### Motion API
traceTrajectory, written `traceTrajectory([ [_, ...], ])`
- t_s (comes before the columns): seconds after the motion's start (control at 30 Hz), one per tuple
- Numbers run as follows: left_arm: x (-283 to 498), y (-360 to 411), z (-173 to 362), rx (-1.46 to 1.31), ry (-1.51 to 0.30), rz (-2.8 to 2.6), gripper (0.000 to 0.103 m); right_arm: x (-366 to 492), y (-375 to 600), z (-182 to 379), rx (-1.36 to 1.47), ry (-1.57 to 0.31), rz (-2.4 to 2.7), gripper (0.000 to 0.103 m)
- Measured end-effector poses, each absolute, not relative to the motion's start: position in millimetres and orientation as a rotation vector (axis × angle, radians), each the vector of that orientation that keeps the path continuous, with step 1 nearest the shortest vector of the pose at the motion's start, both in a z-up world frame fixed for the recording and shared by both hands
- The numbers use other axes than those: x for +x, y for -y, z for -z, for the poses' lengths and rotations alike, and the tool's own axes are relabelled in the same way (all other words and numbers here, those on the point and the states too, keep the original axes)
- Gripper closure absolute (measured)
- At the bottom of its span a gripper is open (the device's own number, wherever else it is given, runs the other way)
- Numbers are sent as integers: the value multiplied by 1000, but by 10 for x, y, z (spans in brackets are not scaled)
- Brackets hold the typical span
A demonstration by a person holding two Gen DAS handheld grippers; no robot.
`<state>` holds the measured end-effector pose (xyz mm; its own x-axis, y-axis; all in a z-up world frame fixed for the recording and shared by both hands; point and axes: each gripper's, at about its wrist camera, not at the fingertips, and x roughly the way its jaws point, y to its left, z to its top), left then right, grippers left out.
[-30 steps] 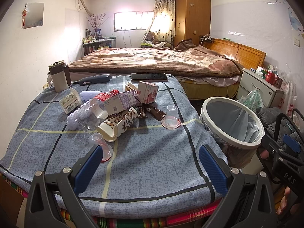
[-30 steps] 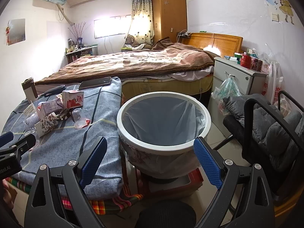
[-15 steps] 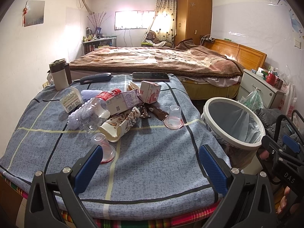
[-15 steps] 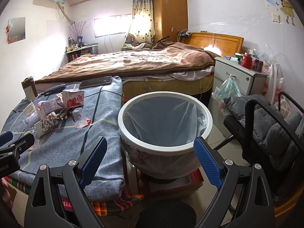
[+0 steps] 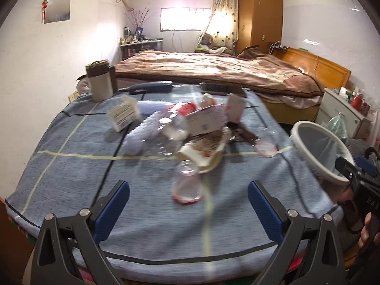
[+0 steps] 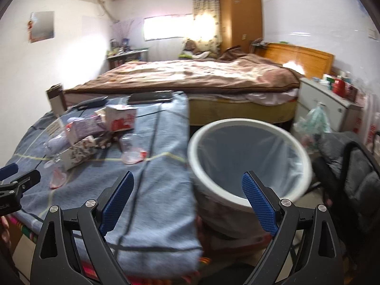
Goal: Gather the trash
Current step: 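Grasp the upside-down clear cup with the left tool while the right tool grasps the pink-based clear cup, then carry both cups over the white bin and open both tools to drop them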
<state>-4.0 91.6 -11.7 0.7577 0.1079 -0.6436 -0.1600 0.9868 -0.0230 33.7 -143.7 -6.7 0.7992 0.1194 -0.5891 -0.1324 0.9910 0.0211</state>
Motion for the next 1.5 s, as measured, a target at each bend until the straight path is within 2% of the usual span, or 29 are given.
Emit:
traceTrajectory([
  [0.17,-12,-1141,210,-127,-730,-145,7,485,1239,107,-50,-639,-184,10],
  [0.27,60,-1184,267,-132,-757,-122,16,594,1142,111,-60,-647,-215,10],
  [0.33,103,-1196,304,-148,-769,-97,24,658,1085,115,-58,-656,-241,18],
  [0.53,258,-1187,391,-177,-805,-34,31,882,929,186,-68,-709,-298,33],
  [0.77,388,-1192,430,-187,-818,-9,40,1031,759,291,-78,-773,-331,35],
  [0.87,420,-1186,441,-193,-816,1,45,1089,757,324,-69,-807,-332,43],
  [0.97,439,-1165,441,-184,-814,8,50,1119,743,310,-64,-809,-328,44],
  [1.03,460,-1159,447,-187,-819,16,58,1141,728,313,-72,-815,-334,45],
  [1.13,478,-1152,463,-187,-828,22,63,1185,707,338,-72,-832,-339,54],
  [1.23,478,-1135,455,-186,-824,25,70,1206,710,343,-62,-836,-339,56],
  [1.4,476,-1127,441,-189,-819,25,70,1226,718,349,-50,-840,-338,69],
  [1.5,464,-1135,430,-189,-813,21,70,1230,726,351,-41,-837,-344,70],
])
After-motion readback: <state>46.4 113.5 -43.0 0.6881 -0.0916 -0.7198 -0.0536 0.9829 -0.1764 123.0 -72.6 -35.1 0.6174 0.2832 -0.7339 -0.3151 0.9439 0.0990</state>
